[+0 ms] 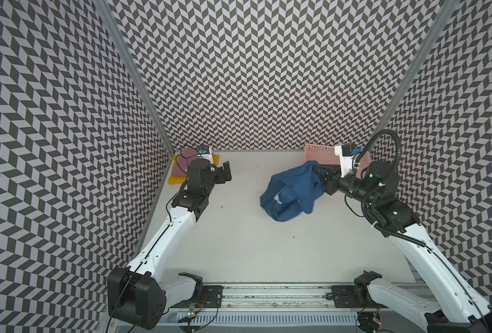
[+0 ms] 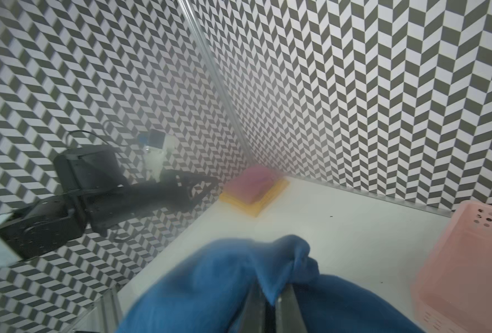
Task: Fold and stack t-shirts
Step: Place the T-shirt at the center of the board, then flatten out the T-shirt at the center of the board.
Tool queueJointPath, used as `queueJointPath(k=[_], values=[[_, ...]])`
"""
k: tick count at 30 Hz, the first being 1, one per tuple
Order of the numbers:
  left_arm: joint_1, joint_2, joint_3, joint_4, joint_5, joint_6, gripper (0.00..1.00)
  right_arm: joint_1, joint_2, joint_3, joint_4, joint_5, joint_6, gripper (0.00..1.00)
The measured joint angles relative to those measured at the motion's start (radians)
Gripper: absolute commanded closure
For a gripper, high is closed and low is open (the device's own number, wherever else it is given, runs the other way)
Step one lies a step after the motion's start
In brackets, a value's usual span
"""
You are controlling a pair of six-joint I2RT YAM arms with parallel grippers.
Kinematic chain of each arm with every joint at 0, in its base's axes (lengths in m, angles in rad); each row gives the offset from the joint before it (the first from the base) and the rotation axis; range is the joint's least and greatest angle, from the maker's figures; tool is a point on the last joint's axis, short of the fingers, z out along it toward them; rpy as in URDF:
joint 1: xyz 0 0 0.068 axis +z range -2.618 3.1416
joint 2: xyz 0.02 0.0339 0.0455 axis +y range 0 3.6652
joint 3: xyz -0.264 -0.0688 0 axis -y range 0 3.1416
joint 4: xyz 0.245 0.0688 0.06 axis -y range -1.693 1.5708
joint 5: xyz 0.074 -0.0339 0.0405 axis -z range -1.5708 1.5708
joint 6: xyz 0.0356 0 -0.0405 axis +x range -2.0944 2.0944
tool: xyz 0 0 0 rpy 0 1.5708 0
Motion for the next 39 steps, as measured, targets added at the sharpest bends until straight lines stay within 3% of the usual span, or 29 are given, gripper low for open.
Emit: queueJointPath(k=[7,9,11,13,17,20,22,26,29,33,39], values=[[-0.02,-0.062,-0.038,-0.008,0.018,-0.037,0.06,0.035,0.049,-0.089,0.016,-0.136,0.031,0.81],[-0.025,-0.071,-0.055,-0.01,0.019,-0.047,0.06,0.057,0.137,-0.139,0.04,-0.14,0.04,0.77],[-0.031,-0.071,-0.066,-0.013,0.026,-0.058,0.06,0.083,0.295,-0.164,0.059,-0.131,0.054,0.57],[-0.038,-0.069,-0.071,-0.021,0.035,-0.066,0.06,0.109,0.451,-0.153,0.055,-0.114,0.053,0.46],[-0.07,-0.064,-0.071,-0.029,0.06,-0.071,0.08,0.174,0.62,-0.087,0.036,-0.012,0.063,0.4],[-0.133,-0.043,-0.071,-0.045,0.082,-0.051,0.08,0.199,0.539,-0.09,0.063,0.116,0.097,0.33],[-0.205,-0.011,-0.069,-0.064,0.089,-0.039,0.09,0.2,0.412,-0.111,0.091,0.232,0.121,0.17],[-0.364,0.068,-0.078,-0.101,0.097,-0.035,0.1,0.196,0.179,-0.112,0.089,0.515,0.153,0.14],[-0.455,0.122,-0.111,-0.113,0.123,-0.043,0.14,0.194,0.083,-0.15,0.072,0.67,0.172,0.13],[-0.55,0.231,-0.115,-0.158,0.161,-0.054,0.19,0.194,0.045,-0.264,0.019,0.748,0.203,0.13],[-0.735,0.306,-0.114,-0.238,0.2,-0.095,0.18,0.194,0.092,-0.401,-0.031,0.744,0.25,0.13]])
